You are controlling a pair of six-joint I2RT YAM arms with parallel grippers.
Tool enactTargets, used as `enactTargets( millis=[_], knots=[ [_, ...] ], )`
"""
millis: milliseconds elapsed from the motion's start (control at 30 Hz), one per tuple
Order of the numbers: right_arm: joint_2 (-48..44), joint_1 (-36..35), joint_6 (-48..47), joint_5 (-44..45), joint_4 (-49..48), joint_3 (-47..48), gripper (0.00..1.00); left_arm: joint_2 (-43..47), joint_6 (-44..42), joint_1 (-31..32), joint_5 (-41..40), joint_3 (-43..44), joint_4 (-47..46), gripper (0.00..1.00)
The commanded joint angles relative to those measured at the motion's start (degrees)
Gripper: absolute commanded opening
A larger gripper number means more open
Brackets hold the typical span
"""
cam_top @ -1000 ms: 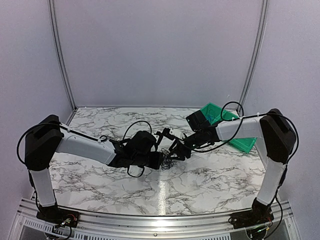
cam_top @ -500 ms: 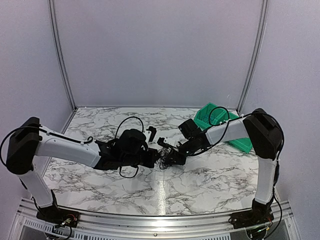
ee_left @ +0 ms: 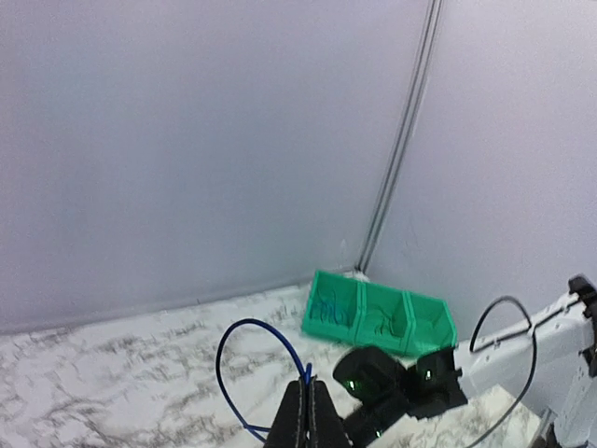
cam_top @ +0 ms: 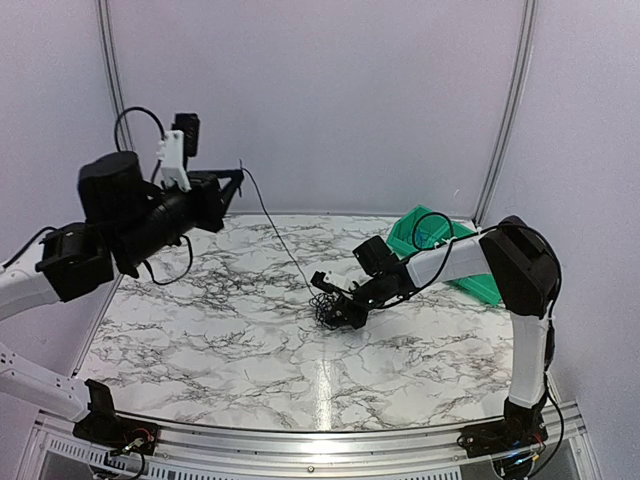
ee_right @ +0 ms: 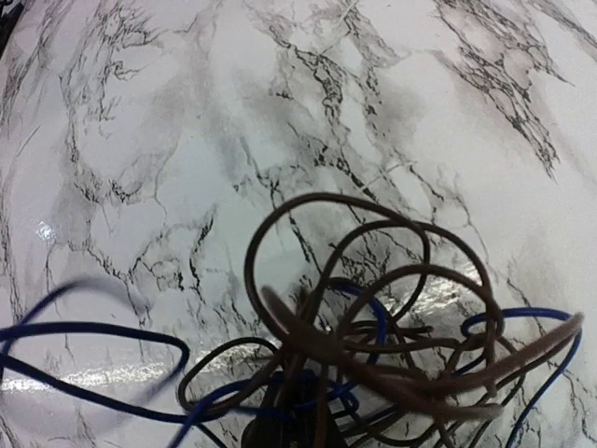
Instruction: Untangle the cables
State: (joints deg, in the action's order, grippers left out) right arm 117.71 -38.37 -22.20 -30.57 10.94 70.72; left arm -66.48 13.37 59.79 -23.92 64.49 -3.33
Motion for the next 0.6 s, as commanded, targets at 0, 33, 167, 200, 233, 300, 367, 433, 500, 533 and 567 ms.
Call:
enactTargets(
  millis=[0, 33, 167, 200, 233, 300, 367, 433, 500, 533, 567],
  knots=[
    [3.82, -0.44, 0.60, 3.50, 5.42, -0.30, 0.00, 6.16, -8.69, 0.06, -8.53, 4.54, 3.24, 0.00],
    [3.84, -0.47, 0.53, 3.54, 5.76, -0.11, 0.00, 6.95, -9.03, 0.05, -9.12, 4.58, 3.18, 0.00],
    [3.29, -0.34, -0.03, 4.69, 6.22, 0.03, 0.00, 8.35, -8.14, 0.05, -10.31, 0.65, 1.53, 0.00],
    [3.05, -0.34, -0.09, 5.18, 6.20, 0.03, 0.00, 8.24, -7.24, 0.06, -10.16, -0.41, 1.31, 0.00],
    [2.85, -0.20, -0.20, 5.50, 6.18, 0.01, 0.00, 8.07, -6.35, 0.06, -9.91, -1.44, 1.19, 0.00],
    [2.63, 0.28, -0.09, 5.55, 6.20, 0.03, 0.00, 7.82, -4.86, 0.04, -9.72, -3.18, 1.22, 0.00],
    [2.61, 0.68, 0.08, 4.87, 6.37, 0.09, 0.00, 7.50, -3.59, -0.01, -9.99, -5.01, 0.69, 0.00],
    [2.61, 0.89, 0.06, 4.44, 6.53, 0.18, 0.00, 6.78, -3.04, 0.02, -9.80, -6.16, 0.55, 0.00],
    [2.46, 0.97, -0.35, 4.22, 6.79, 0.29, 0.00, 5.75, -2.39, 0.05, -9.33, -6.92, 0.57, 0.00],
    [2.26, 0.98, -0.55, 4.29, 6.88, 0.25, 0.00, 5.15, -2.23, 0.06, -8.93, -7.06, 0.53, 0.00],
    [1.93, 0.96, -0.74, 4.33, 7.01, 0.29, 0.00, 4.30, -2.05, 0.02, -8.61, -7.17, 0.52, 0.00]
  ],
)
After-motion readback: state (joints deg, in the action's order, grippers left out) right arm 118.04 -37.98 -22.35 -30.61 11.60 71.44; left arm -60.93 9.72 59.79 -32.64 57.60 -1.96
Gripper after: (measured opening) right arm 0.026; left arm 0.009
